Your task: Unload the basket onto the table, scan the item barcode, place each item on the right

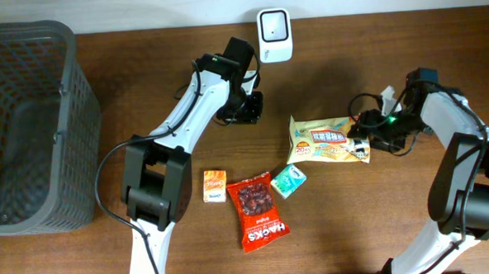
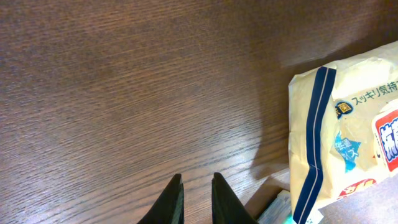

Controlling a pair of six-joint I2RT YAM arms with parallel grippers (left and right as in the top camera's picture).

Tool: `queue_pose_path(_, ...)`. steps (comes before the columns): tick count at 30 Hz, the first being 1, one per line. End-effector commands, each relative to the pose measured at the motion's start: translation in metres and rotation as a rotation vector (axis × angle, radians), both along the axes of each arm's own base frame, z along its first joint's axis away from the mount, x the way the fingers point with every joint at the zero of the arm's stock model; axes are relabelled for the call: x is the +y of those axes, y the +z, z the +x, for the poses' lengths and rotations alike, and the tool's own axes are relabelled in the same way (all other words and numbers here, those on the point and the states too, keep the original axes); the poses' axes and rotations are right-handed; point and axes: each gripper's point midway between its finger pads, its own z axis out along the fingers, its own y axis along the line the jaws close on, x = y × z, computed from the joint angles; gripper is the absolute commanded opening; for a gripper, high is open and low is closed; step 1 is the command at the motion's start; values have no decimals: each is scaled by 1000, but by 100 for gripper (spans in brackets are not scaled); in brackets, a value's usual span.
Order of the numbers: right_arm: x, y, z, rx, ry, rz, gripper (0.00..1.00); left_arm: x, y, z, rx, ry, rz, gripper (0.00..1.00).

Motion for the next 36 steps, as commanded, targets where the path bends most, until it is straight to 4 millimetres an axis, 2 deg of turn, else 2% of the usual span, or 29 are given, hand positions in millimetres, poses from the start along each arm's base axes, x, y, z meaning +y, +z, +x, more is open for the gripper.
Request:
queue_pose_path(1, 10, -1, 0, -15, 22, 22, 33, 1, 6, 4, -23, -6, 0, 17)
queue_pose_path(2, 10, 0, 1, -19, 23, 22, 4, 1, 6, 5, -24, -6, 1, 18)
queue_pose_path(4, 9, 3, 4, -24, 21, 20, 4, 2, 6, 5, -24, -6, 2, 18)
queue_pose_path(7, 4, 40, 15, -35, 27, -4, 4, 2, 6, 5, -24, -6, 2, 20)
queue_pose_path(11, -20, 120, 29, -82, 59, -284, 4, 1, 6, 5, -28, -6, 1, 24)
queue_pose_path(12, -20, 143, 32, -104, 79, -374, 4, 1, 6, 6, -31, -6, -1, 19)
queue_pose_path(13, -18, 150, 33, -109, 77, -417, 4, 1, 6, 6, -26, 9, -2, 14)
queue_pose_path(14, -16, 159, 35, -112, 67, -476, 4, 1, 6, 6, -20, 27, -3, 14)
queue_pose_path(17, -8, 169, 35, -104, 64, -735, 4, 1, 6, 6, -18, 38, -3, 19)
queue_pose_path(20, 29, 171, 35, -137, 136, -880, 4, 1, 7, 7, -20, 38, -4, 20)
queue_pose_path(22, 65, 162, 35, -157, 195, -902, 4, 2, 6, 6, -14, 39, -1, 20)
queue_pose_path(24, 86, 155, 35, -167, 198, -892, 4, 3, 6, 4, -6, 40, 3, 21)
queue_pose_path(26, 108, 154, 38, -207, 176, -850, 4, 3, 6, 3, -2, 40, 5, 19)
queue_pose_path(29, 151, 146, 40, -231, 213, -644, 4, 8, 4, 1, 9, 46, 24, 19)
queue_pose_path(32, 193, 147, 42, -248, 234, -403, 4, 27, 3, 2, 34, 77, 51, 18)
queue_pose_path(34, 205, 149, 42, -241, 214, -327, 4, 48, 6, 5, 58, 121, 61, 17)
queue_pose_path(35, 211, 148, 41, -230, 198, -289, 4, 68, 14, 9, 70, 164, 64, 17)
queue_pose_path(36, 219, 149, 40, -227, 210, -246, 4, 80, 23, 12, 72, 189, 64, 18)
